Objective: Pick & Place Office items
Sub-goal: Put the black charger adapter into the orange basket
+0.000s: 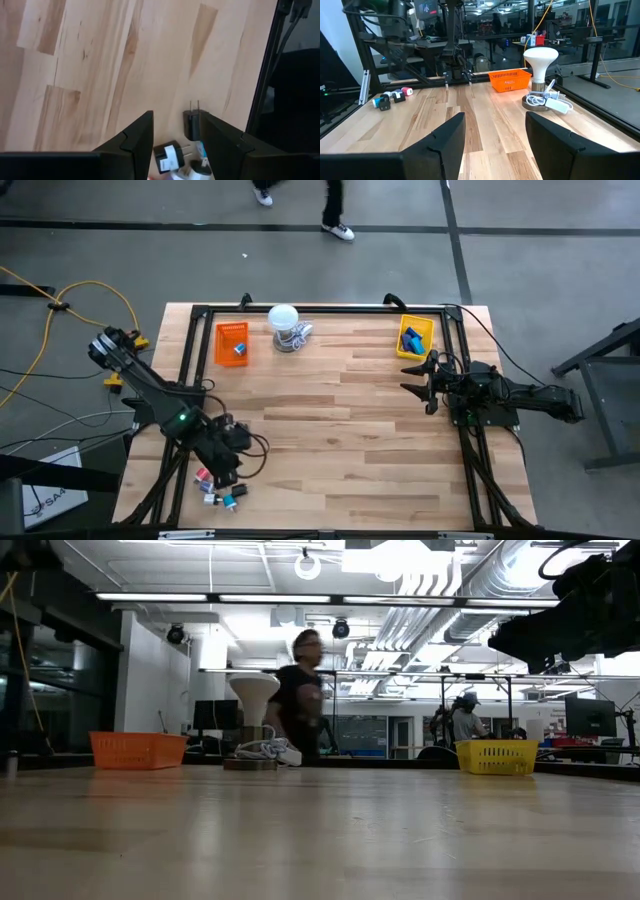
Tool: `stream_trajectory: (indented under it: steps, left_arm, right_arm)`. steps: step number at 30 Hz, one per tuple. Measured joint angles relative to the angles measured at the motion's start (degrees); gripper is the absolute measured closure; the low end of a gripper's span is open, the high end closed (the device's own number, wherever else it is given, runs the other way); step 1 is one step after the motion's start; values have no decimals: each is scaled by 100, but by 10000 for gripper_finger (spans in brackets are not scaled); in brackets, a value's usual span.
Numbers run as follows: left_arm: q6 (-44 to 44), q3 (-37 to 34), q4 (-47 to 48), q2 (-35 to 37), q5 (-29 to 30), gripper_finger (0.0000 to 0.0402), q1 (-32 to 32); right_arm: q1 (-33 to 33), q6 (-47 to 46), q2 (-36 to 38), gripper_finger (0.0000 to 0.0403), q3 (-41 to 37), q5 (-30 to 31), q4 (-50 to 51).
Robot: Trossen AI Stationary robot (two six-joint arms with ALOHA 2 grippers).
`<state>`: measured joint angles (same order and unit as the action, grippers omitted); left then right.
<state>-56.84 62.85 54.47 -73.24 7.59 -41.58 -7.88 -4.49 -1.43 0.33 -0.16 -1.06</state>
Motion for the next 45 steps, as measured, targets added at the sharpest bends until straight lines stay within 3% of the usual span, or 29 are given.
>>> stream_trajectory:
  steps: [5,13,22,27,45]
  left_arm:
    - [-104,522,322,-603,-27,250,0]
    - [-625,548,173,-1297,-84,243,-309]
    - [-1260,548,-94,-1571,90,205,-720]
    - [-1657,548,-162,-1751,131,203,-849]
    - [-1864,544,-539,-2340,-87,203,-861]
  right_arm:
    - [0,2,0,208,1,0,2]
    - [-1,0,-1,208,0,0,1]
    - [-1,0,0,208,-1,0,2]
    - [0,0,0,208,-2,0,-2]
    - [-1,0,-2,208,1,0,-2]
